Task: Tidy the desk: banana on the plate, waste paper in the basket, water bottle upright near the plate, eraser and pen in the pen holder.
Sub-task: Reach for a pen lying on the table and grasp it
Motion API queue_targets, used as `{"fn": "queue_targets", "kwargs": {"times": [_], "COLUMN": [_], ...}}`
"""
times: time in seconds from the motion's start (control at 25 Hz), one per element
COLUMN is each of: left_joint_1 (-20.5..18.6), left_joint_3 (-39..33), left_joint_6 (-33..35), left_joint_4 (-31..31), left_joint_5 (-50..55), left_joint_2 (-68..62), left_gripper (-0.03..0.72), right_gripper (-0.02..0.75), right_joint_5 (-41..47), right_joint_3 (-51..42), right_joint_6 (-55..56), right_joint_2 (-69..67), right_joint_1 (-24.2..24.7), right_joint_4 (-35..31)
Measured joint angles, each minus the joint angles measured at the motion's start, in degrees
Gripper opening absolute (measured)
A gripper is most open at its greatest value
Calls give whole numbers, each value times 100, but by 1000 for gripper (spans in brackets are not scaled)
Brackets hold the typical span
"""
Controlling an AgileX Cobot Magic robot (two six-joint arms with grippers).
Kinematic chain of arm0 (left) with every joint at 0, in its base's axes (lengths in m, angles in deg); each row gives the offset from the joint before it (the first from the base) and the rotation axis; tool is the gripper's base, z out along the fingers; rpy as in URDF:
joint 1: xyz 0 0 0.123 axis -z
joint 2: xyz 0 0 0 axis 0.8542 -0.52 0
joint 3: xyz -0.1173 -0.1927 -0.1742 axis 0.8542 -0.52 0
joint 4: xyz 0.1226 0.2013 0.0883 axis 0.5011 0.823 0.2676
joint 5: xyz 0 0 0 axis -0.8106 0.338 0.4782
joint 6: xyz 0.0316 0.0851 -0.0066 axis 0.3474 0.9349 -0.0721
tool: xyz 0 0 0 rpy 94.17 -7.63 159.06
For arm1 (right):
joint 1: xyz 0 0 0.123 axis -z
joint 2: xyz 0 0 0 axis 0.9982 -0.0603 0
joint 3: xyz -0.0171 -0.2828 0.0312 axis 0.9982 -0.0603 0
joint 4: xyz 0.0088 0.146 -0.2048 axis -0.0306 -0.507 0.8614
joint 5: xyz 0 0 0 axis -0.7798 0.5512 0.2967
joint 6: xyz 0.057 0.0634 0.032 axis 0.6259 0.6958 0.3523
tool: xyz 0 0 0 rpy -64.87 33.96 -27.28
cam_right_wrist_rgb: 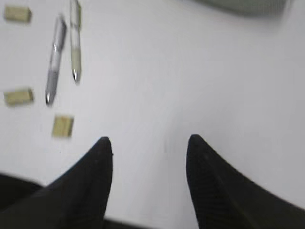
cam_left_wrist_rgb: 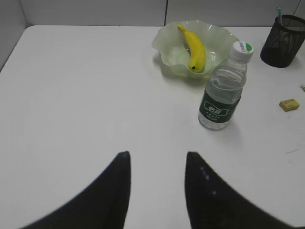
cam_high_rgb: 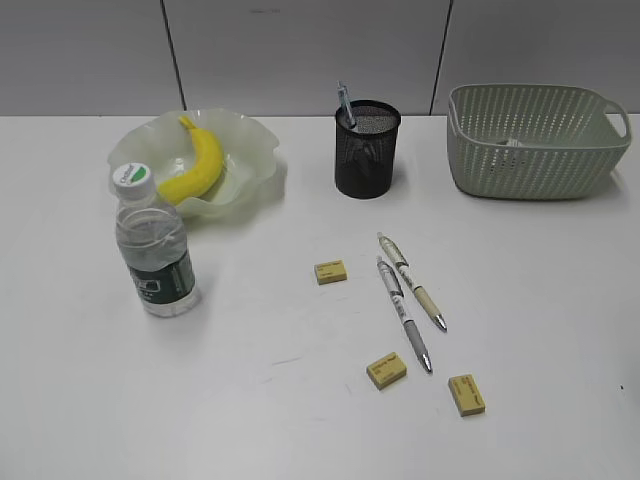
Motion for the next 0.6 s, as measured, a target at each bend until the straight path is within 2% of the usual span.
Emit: {"fn": "queue_targets", "kwargs": {"times": [0.12,0.2,0.44,0.6], "left_joint_1": [0,0,0,0], "left_joint_3": [0,0,27,231], "left_joint_6": [0,0,340,716], "left_joint_4": [0,0,-147,-463], "left_joint_5": [0,0,-93,-1024], "left_joint_2": [0,0,-200,-1133], "left_gripper": [289,289,289,289], "right_gripper": [403,403,403,403], "right_joint_5": [798,987,760,683], "right_joint_3": [-765,-1171,-1883,-1912], "right_joint_6": [120,139,109,74], "right_joint_2": [1476,2446,4975,5762], "right_joint_1": [0,0,0,0], "right_joint_4": [-14,-93,-185,-196]}}
